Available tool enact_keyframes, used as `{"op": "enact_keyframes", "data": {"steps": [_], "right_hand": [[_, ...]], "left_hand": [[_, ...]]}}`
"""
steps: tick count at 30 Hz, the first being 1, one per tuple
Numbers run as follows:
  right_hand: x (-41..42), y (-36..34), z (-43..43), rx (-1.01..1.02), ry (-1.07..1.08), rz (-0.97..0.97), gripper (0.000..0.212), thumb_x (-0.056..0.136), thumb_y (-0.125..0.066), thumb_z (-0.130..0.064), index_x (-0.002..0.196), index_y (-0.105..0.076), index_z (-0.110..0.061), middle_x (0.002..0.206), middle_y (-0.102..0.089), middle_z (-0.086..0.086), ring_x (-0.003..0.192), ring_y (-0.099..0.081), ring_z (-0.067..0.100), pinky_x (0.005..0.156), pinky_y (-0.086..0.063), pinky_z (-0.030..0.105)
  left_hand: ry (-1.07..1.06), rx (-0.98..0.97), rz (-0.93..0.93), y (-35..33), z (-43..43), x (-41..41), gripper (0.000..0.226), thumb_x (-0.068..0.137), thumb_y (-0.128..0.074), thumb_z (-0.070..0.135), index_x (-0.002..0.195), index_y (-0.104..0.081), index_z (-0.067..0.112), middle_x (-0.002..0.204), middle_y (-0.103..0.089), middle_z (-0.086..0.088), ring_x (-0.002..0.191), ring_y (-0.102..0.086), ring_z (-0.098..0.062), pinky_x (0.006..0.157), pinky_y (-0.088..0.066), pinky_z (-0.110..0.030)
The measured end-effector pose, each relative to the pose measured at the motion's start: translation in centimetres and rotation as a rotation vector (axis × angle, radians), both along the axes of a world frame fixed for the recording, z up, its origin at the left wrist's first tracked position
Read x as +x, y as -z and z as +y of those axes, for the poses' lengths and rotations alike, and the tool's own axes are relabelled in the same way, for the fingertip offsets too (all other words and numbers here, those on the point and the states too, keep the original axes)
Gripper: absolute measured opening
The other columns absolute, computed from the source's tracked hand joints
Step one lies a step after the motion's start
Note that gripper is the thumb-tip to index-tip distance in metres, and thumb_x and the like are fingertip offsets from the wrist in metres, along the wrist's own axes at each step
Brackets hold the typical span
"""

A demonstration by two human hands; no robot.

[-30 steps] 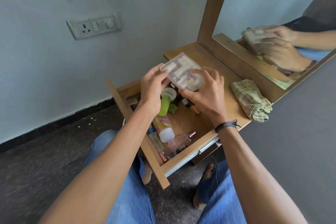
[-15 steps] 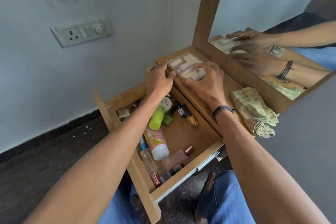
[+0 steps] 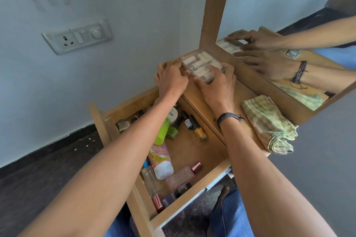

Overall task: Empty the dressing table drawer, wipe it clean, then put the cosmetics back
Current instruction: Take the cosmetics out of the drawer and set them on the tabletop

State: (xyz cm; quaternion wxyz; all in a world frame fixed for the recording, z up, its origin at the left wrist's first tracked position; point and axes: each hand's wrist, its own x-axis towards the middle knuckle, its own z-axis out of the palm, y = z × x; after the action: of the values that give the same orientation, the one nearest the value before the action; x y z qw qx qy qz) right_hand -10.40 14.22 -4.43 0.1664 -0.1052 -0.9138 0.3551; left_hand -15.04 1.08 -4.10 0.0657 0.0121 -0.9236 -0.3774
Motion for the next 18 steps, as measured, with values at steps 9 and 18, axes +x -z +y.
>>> {"op": "enact_keyframes", "data": {"steps": [9,18], "right_hand": [[0.3,-0.3,-0.1,-0.021,-0.016,-0.022,0.063,0.092,-0.070,-0.047,0.146,-0.052,-0.022,0.154,-0.031,0.006,0.146,-0.024,0.026,0.118,-0.029,0.039],[1.7,-1.0,-0.3,-0.107,0.027,0.109,0.046,0.085,-0.067,-0.042,0.126,-0.065,-0.022,0.125,-0.043,-0.001,0.126,-0.035,0.020,0.103,-0.032,0.022]], "left_hand": [[-0.031,0.034,0.008,-0.5,-1.7,1.7,0.057,0.100,-0.060,0.030,0.154,-0.042,0.023,0.154,-0.048,0.001,0.148,-0.023,-0.023,0.117,-0.026,-0.046],[-0.082,0.002,-0.024,1.4,-7.9,11.4,0.047,0.096,-0.063,0.024,0.143,-0.058,0.025,0.139,-0.061,0.003,0.130,-0.048,-0.026,0.109,-0.041,-0.040]]}}
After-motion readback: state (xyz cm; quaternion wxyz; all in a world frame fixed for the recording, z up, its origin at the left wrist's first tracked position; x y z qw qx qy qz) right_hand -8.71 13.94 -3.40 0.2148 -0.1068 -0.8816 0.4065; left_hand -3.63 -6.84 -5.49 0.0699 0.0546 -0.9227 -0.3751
